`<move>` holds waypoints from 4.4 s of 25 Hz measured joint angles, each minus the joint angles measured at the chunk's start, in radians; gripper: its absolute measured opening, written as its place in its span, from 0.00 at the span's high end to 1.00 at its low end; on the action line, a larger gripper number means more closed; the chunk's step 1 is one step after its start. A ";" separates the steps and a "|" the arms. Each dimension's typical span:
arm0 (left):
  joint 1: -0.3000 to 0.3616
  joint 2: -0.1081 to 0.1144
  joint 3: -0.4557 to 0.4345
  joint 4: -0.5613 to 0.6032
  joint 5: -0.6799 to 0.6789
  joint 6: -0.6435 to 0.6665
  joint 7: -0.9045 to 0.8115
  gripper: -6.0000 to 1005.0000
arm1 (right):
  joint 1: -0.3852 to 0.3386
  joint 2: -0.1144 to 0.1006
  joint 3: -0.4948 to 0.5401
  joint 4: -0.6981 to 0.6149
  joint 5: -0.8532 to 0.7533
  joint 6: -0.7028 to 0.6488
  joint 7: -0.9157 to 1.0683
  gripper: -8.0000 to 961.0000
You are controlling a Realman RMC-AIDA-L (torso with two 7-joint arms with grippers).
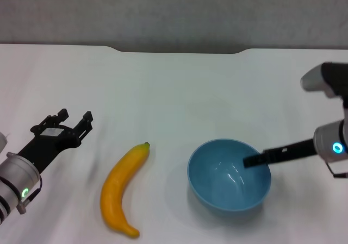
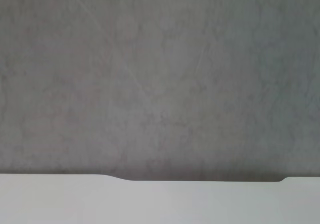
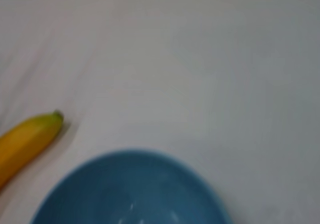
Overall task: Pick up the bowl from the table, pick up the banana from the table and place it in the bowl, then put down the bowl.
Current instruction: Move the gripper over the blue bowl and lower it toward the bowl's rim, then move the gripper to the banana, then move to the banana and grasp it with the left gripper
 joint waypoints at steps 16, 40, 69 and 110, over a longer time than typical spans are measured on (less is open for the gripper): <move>-0.004 0.000 0.000 -0.002 0.000 0.014 -0.004 0.33 | 0.013 0.001 -0.021 0.027 -0.033 -0.005 -0.004 0.20; -0.006 0.000 0.000 0.002 -0.002 0.014 -0.004 0.33 | 0.022 0.014 -0.292 0.024 0.069 -0.243 -0.024 0.88; 0.046 0.017 0.191 -0.570 0.962 0.772 -0.733 0.33 | -0.110 0.006 -0.225 -0.099 0.057 -0.319 -0.016 0.96; -0.078 0.001 -0.066 -0.669 2.419 0.141 -2.210 0.33 | -0.114 0.007 -0.224 -0.099 0.060 -0.344 -0.018 0.95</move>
